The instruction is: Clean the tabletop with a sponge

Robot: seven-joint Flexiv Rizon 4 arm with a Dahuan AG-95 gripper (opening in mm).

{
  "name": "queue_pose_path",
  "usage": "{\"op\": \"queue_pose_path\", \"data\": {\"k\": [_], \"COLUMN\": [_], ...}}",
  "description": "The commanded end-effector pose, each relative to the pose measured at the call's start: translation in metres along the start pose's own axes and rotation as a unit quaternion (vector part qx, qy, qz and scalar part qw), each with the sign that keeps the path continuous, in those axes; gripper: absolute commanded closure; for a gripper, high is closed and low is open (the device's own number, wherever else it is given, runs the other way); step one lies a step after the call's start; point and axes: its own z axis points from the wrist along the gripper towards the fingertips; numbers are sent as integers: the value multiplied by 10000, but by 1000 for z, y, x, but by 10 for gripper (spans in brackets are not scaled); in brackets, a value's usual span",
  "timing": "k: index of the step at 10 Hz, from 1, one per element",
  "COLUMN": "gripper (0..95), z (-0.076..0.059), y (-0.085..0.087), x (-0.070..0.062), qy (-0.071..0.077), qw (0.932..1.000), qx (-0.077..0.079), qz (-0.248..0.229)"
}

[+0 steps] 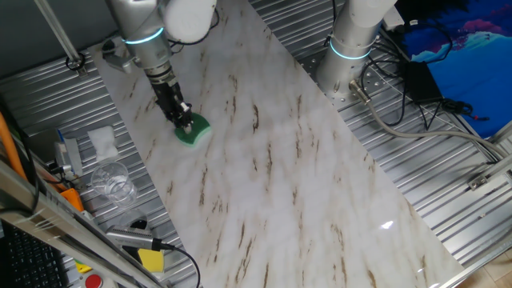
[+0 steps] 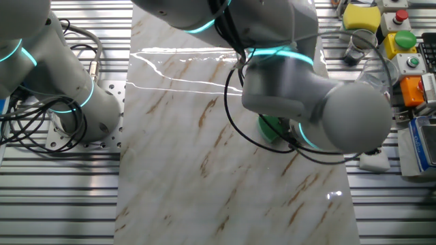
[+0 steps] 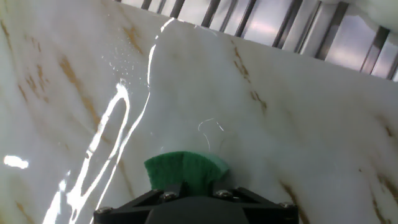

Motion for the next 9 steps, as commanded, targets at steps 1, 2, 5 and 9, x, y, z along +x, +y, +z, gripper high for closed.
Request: {"op": "queue_pose_path", "data": {"k": [1,2,5,9], "gripper": [190,190,570,950], "z": [-5,-8,-15,-13], "y": [-6,-8,-14,-20], "x": [-17,-27,-60,-76], "qy": [212,303,420,495], "qw": [9988,9978,9966,9935], "qx": [305,454,596,683], "qz": [-322,-369,-374,-760]}}
